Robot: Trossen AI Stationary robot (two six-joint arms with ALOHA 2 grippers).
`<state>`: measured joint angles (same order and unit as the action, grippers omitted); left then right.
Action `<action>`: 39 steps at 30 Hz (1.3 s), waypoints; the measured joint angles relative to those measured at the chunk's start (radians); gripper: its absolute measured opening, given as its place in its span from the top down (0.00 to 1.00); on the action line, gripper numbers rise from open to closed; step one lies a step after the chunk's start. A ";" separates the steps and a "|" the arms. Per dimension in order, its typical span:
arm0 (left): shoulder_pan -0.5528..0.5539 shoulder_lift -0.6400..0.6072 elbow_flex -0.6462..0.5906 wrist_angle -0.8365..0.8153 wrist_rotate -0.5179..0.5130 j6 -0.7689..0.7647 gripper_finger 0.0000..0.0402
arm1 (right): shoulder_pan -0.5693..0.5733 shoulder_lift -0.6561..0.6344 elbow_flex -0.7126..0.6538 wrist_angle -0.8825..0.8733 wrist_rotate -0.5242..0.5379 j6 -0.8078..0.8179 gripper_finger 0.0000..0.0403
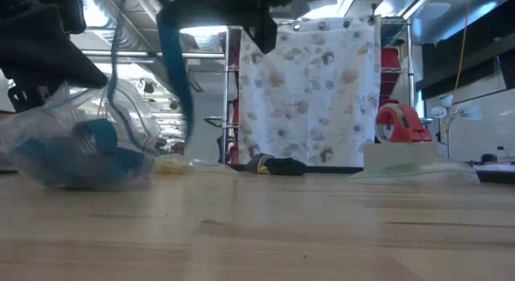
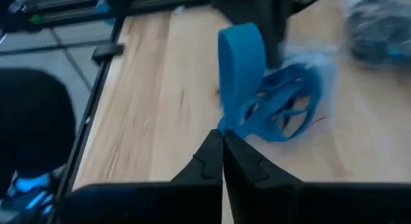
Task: Sort rubber bands
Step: Put the blue rubber band into the transparent zip bag
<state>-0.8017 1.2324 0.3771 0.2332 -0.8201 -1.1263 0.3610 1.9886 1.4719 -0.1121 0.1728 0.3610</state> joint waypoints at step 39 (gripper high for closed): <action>-0.004 -0.001 0.000 0.257 -0.014 0.119 1.00 | 0.019 0.166 0.000 0.366 0.218 -0.196 0.99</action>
<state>-0.8052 1.2312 0.3775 0.4900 -0.8342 -1.0075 0.3798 2.1541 1.4723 0.2543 0.3908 0.1651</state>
